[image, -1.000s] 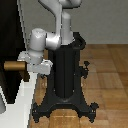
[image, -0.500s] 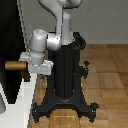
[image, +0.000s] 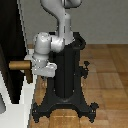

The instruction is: Open the door by pressing down and pulling on the handle.

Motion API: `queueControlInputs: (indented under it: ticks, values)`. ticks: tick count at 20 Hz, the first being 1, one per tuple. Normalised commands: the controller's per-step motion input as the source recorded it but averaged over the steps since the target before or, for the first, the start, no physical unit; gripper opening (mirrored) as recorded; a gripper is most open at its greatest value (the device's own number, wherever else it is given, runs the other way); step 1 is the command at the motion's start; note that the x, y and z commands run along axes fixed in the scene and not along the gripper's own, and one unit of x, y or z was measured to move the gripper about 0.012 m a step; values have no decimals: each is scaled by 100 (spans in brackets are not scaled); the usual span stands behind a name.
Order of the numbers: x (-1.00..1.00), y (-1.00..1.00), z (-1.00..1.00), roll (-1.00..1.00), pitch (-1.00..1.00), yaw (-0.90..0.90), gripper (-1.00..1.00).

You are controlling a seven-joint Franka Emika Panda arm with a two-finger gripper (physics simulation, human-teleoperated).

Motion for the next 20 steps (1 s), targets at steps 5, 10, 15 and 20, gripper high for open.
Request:
queueControlInputs:
  ticks: [5, 10, 15, 20]
  values:
    - [0, 40, 0, 0, 0, 0, 100]
    - [0, 40, 0, 0, 0, 0, 100]
    - [0, 100, 0, 0, 0, 0, 100]
    - [0, 100, 0, 0, 0, 0, 100]
